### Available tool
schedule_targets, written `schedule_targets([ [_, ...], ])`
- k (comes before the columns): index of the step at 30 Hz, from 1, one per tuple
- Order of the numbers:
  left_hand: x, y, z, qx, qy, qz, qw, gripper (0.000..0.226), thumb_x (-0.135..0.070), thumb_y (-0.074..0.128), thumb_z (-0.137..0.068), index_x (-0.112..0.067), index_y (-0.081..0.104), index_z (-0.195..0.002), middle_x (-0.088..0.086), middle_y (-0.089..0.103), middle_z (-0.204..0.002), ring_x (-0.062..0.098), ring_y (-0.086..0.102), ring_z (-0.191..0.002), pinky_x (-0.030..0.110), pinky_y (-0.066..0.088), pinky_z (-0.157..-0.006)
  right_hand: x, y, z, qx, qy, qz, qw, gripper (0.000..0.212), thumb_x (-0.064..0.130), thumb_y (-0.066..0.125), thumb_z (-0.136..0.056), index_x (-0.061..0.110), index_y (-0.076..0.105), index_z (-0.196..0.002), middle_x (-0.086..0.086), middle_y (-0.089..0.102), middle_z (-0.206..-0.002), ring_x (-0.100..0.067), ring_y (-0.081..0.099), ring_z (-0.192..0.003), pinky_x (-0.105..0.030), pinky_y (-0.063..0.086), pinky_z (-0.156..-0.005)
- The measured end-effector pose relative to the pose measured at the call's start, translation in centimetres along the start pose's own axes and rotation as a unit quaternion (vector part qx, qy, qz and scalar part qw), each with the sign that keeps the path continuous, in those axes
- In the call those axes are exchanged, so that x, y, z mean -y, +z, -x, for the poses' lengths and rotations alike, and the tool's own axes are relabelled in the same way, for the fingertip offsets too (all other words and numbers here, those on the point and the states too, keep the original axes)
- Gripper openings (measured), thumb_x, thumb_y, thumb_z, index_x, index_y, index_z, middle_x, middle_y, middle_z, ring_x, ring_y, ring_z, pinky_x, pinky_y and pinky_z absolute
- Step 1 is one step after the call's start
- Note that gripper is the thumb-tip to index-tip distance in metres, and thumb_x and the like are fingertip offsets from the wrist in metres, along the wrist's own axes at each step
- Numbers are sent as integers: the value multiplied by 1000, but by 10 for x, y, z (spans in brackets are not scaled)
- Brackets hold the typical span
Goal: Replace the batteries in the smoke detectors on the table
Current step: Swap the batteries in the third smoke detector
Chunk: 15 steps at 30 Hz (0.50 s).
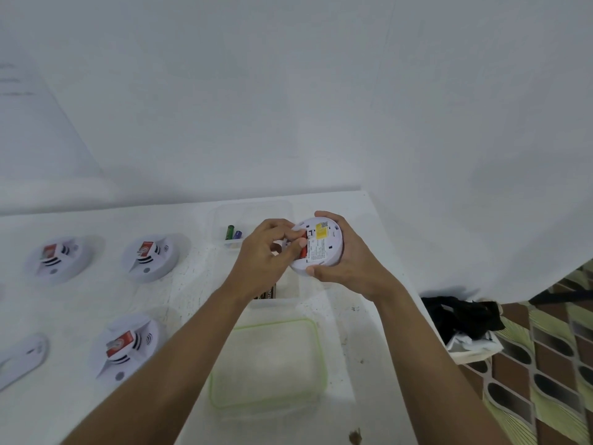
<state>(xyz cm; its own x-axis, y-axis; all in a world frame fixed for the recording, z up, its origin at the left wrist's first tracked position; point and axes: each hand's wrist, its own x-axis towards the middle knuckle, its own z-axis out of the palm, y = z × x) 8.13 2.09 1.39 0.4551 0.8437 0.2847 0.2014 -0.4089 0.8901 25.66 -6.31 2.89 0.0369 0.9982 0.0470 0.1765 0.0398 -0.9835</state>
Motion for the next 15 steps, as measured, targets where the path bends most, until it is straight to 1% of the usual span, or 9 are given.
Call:
schedule_targets([
  [2, -1, -6, -11, 25, -15, -2, 1000, 11, -26, 71, -88, -24, 77, -97, -11, 66, -109, 8, 64, -102, 38, 56, -87, 0, -2, -5, 2, 1, 4, 1000, 85, -6, 80, -71, 19, 37, -140, 6, 57, -124, 4, 62, -106, -22, 55, -79],
  [4, -3, -11, -23, 37, -33, -12, 999, 12, -26, 68, -91, -23, 77, -99, -12, 72, -104, 4, 66, -98, 34, 55, -88, -1, -6, -9, 4, 3, 19, 1000, 85, -12, 80, -75, 21, 36, -140, 9, 56, -123, 8, 60, -105, -21, 55, -79],
  [6, -3, -15, -37, 7, -55, -30, 998, 15, -27, 63, -94, -25, 77, -100, -17, 73, -100, -4, 65, -91, 24, 53, -84, -2, -10, -12, 0, 8, 29, 1000, 86, -9, 81, -75, 23, 36, -141, 11, 54, -125, 8, 59, -107, -23, 56, -79],
  [8, 0, -19, -53, -21, -75, -69, 995, 15, -29, 63, -94, -26, 76, -100, -20, 72, -99, -9, 63, -86, 13, 47, -77, -2, -13, -13, -5, 13, 29, 999, 87, -8, 82, -76, 24, 36, -142, 13, 54, -126, 9, 58, -108, -23, 57, -78],
  [10, 6, -19, -68, -13, -92, -132, 987, 13, -26, 64, -93, -23, 75, -99, -17, 71, -97, -8, 61, -82, 3, 42, -64, -3, -17, -14, -11, 16, 26, 999, 87, -9, 80, -76, 24, 35, -143, 15, 54, -126, 11, 58, -107, -22, 57, -77],
  [11, 9, -18, -75, -7, -102, -156, 982, 12, -23, 65, -92, -21, 75, -98, -13, 70, -95, -5, 60, -77, 2, 41, -56, -3, -18, -14, -14, 17, 25, 999, 87, -9, 80, -76, 24, 35, -143, 15, 54, -127, 11, 58, -107, -22, 57, -77],
  [12, 12, -16, -82, -2, -110, -177, 978, 11, -21, 66, -91, -20, 75, -98, -10, 69, -93, -2, 59, -72, 2, 41, -51, -3, -20, -14, -17, 17, 26, 999, 88, -8, 81, -76, 25, 35, -143, 14, 54, -128, 11, 58, -107, -22, 57, -77],
  [13, 15, -15, -88, 6, -118, -199, 973, 11, -18, 67, -90, -18, 75, -98, -6, 69, -93, -1, 58, -68, 4, 40, -51, -3, -22, -13, -19, 18, 26, 999, 88, -8, 81, -76, 26, 35, -143, 14, 54, -128, 10, 57, -109, -22, 57, -77],
  [15, 20, -10, -99, 46, -138, -247, 958, 14, -14, 73, -84, -13, 75, -98, 1, 70, -94, 4, 57, -67, 13, 44, -65, -3, -24, -13, -21, 21, 27, 999, 89, -7, 81, -76, 25, 34, -144, 13, 54, -130, 8, 57, -112, -23, 57, -78],
])
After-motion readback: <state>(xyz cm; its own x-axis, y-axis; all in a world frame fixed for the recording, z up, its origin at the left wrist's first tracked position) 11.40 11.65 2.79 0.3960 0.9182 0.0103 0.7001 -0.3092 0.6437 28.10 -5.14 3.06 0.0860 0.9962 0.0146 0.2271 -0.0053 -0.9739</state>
